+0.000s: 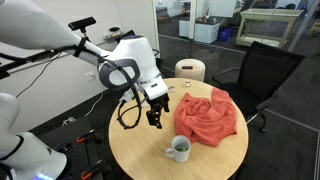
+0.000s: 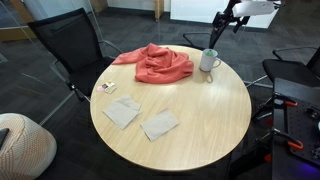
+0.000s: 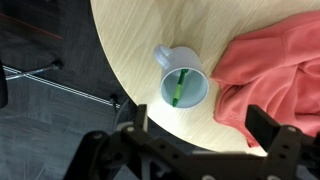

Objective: Take the green pen out of the mug and place it on the table

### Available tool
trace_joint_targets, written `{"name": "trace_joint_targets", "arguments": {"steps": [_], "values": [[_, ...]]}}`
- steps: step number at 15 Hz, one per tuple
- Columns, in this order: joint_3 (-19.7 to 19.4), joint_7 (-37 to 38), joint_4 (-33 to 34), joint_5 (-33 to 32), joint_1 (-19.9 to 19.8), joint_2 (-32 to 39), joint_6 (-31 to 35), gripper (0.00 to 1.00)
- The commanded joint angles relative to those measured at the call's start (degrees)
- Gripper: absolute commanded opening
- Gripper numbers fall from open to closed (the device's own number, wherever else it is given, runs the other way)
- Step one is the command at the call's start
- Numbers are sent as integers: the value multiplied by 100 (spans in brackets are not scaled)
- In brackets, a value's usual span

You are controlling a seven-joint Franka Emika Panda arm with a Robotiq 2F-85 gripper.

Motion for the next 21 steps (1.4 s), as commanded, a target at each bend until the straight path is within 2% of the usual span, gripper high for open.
{"name": "trace_joint_targets", "arguments": {"steps": [1, 6, 7, 17, 21], "values": [[-161, 772, 135, -118, 63, 375, 386, 100], [-436, 1208, 320, -11, 144, 903, 775, 100], [-421, 931, 144, 60, 159, 695, 670, 100], [-478, 939, 164, 68, 208, 784, 684, 100], [-599, 1163, 262, -173, 310, 1005, 759, 100]]}}
